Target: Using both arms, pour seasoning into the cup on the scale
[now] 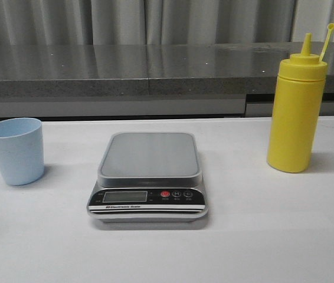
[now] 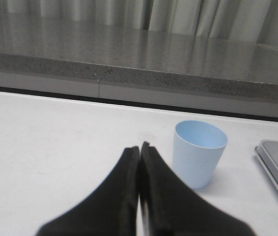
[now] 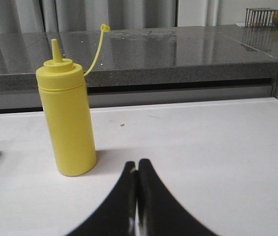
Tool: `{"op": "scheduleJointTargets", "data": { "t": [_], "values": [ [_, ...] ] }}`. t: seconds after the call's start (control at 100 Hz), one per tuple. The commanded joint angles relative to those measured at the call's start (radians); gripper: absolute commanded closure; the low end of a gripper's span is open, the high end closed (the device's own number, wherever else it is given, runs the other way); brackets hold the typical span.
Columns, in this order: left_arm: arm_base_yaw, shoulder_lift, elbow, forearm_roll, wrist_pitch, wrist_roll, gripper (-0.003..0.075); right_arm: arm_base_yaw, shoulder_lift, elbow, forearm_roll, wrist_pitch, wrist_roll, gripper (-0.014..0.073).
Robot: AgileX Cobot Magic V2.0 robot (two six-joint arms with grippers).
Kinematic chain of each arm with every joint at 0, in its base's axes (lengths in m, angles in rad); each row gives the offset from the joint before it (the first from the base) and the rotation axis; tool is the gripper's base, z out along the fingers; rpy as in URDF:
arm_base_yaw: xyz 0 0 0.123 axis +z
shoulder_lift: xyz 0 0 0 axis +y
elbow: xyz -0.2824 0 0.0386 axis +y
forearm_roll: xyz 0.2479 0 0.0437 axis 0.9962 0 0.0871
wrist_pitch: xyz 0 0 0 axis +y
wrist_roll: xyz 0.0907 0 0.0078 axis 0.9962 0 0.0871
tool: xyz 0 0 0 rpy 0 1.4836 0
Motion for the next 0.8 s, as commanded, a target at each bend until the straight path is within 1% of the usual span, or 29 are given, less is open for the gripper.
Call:
{"op": "scheduleJointTargets", "data": {
  "t": [0.0, 0.35, 0.6, 0.68, 0.79],
  "values": [
    [0.001, -0.029, 0.039, 0.002, -0.077, -0.009, 0.0741, -0.004, -0.021, -0.019, -0.008, -0.074, -0.001, 0.0661],
    [0.001, -0.029, 0.039, 0.018, -0.077, -0.009, 0.0741, -0.004, -0.021, -0.019, -0.008, -0.074, -0.001, 0.0661],
    [0.001, -0.029, 0.032, 0.0, -0.21, -0.009, 0.0741, -0.004, -0.021, -0.019, -0.008, -0.074, -0.001, 0.0661],
    [0.001, -0.025, 0.01, -0.009, -0.201, -0.009, 0.0741, -0.004, -0.021, -0.019, -0.008, -0.074, -0.001, 0.0661],
    [0.001, 0.003, -0.043, -0.009, -0.149, -0.009, 0.0741, -0.004, -0.021, -0.019, -0.008, -0.074, -0.001, 0.0661]
  ]
}}
